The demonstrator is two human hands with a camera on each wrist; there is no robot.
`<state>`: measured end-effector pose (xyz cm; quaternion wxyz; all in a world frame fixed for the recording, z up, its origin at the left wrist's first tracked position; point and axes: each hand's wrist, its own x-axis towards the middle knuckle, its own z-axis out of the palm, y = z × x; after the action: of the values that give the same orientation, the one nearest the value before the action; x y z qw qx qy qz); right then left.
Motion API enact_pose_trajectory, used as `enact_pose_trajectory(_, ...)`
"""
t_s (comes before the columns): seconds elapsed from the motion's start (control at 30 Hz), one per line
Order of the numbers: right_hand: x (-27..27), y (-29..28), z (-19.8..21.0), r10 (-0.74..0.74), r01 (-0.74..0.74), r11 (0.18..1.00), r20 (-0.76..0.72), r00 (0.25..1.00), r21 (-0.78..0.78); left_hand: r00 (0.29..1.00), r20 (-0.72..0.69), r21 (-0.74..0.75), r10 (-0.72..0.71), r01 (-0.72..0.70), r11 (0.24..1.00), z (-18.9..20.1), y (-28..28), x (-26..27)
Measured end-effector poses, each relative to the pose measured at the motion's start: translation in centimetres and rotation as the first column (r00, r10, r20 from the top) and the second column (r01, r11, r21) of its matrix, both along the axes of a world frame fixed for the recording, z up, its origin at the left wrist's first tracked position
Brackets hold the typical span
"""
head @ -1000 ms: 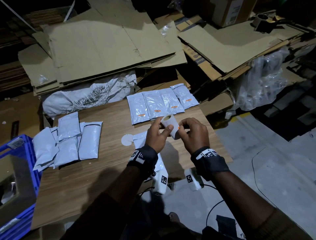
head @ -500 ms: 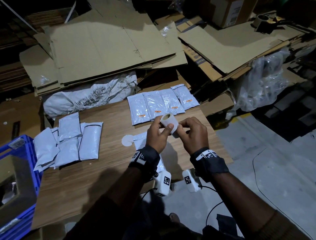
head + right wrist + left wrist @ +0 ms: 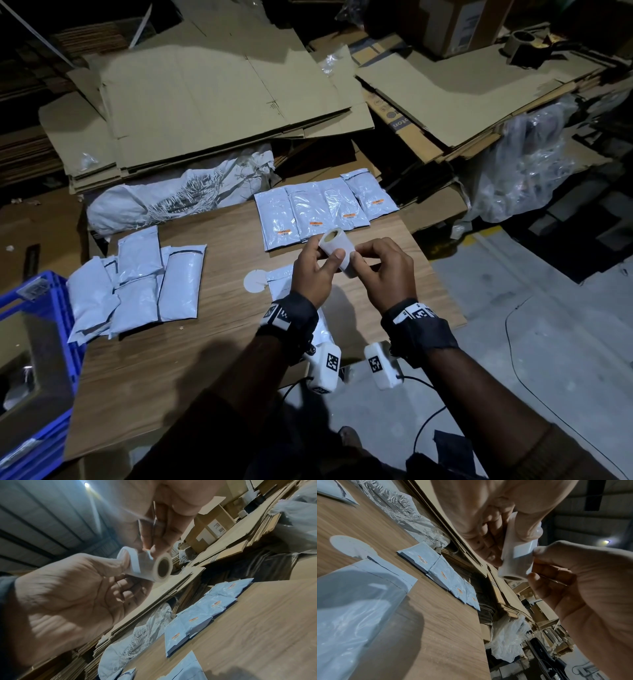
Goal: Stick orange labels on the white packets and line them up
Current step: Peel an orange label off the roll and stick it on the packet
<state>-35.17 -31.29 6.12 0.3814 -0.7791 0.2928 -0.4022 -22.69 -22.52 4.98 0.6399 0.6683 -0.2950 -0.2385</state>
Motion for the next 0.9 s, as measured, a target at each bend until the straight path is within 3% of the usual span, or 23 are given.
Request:
enact_pose_trajectory(0.3, 0.4, 0.2, -0.4, -0.025, 0.023, 0.998, -0.03, 0.999, -0.066, 1.0, -0.007, 0.007, -0.004, 0.004, 1.0, -0.1, 0.4, -0.3)
enact_pose_trajectory(0.53, -0.3, 0.0, 0.0, 0.011, -0.011, 0.999, 0.002, 1.0, 0.034, 1.0, -0.001, -0.002, 0.005, -0.005, 1.0, -0.1, 0.7, -0.4)
enact_pose_trajectory(0.9, -0.3, 0.3, 0.4, -0.007, 0.007, 1.0, -0.019, 1.0, -0.015, 1.0, 0.0, -0.017, 0.019, -0.019, 1.0, 0.0, 0.3, -0.4)
